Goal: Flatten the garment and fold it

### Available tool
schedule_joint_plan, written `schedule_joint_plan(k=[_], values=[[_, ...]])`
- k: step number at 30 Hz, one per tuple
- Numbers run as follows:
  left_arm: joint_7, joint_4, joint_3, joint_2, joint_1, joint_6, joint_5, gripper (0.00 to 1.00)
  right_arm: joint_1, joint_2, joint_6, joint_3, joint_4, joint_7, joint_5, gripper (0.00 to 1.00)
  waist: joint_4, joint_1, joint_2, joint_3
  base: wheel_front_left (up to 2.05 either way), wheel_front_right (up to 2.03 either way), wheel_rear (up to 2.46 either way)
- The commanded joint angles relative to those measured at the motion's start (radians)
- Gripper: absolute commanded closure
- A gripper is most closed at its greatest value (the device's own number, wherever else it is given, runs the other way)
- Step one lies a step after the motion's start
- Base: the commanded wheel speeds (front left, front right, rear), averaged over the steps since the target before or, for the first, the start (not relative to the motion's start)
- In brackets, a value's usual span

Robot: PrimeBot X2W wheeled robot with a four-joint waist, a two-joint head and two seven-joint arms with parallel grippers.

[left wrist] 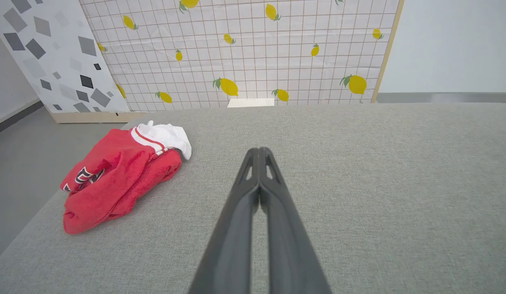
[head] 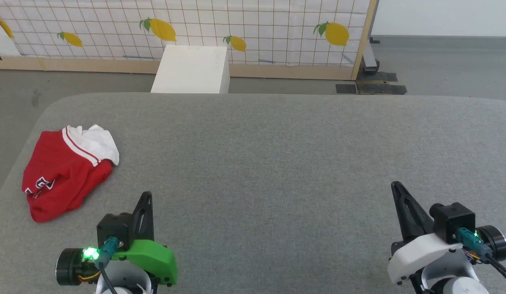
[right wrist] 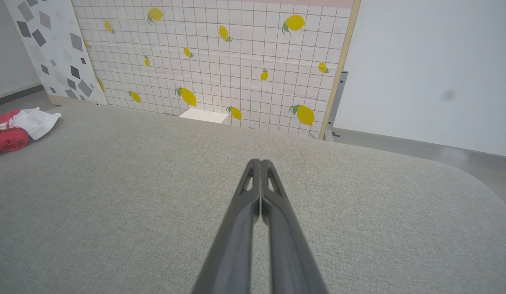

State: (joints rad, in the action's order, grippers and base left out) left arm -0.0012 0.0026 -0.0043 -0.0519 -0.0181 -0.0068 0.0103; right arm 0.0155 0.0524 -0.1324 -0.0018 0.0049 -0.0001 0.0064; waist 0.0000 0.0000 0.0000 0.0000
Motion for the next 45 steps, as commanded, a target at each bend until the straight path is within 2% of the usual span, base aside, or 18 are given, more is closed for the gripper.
schedule_joint_plan(k=[1,30,31,45], values=[[0.001,-0.003,0.004,0.002,0.018,0.007,-0.01,1.0,-0.015,-0.002,0.002,0.002,-0.005,0.0,-0.006,1.0,0.0,0.0,0.0,0.0,0.0,0.0,0.0],[0.001,-0.003,0.004,0.002,0.018,0.007,-0.01,1.0,-0.015,-0.002,0.002,0.002,-0.005,0.0,-0.006,1.0,0.0,0.0,0.0,0.0,0.0,0.0,0.0],[-0.001,0.0,-0.001,0.0,0.0,0.0,0.0,0.0,0.0,0.0,0.0,0.0,0.0,0.0,0.0,0.0,0.0,0.0,0.0,0.0,0.0,0.0,0.0],[-0.026,-0.003,-0.016,0.0,-0.008,0.015,0.015,0.0,0.006,0.0,0.0,-0.016,0.002,-0.026,0.014,0.0,0.007,0.0,0.0,-0.001,0.0,0.0,0.0]])
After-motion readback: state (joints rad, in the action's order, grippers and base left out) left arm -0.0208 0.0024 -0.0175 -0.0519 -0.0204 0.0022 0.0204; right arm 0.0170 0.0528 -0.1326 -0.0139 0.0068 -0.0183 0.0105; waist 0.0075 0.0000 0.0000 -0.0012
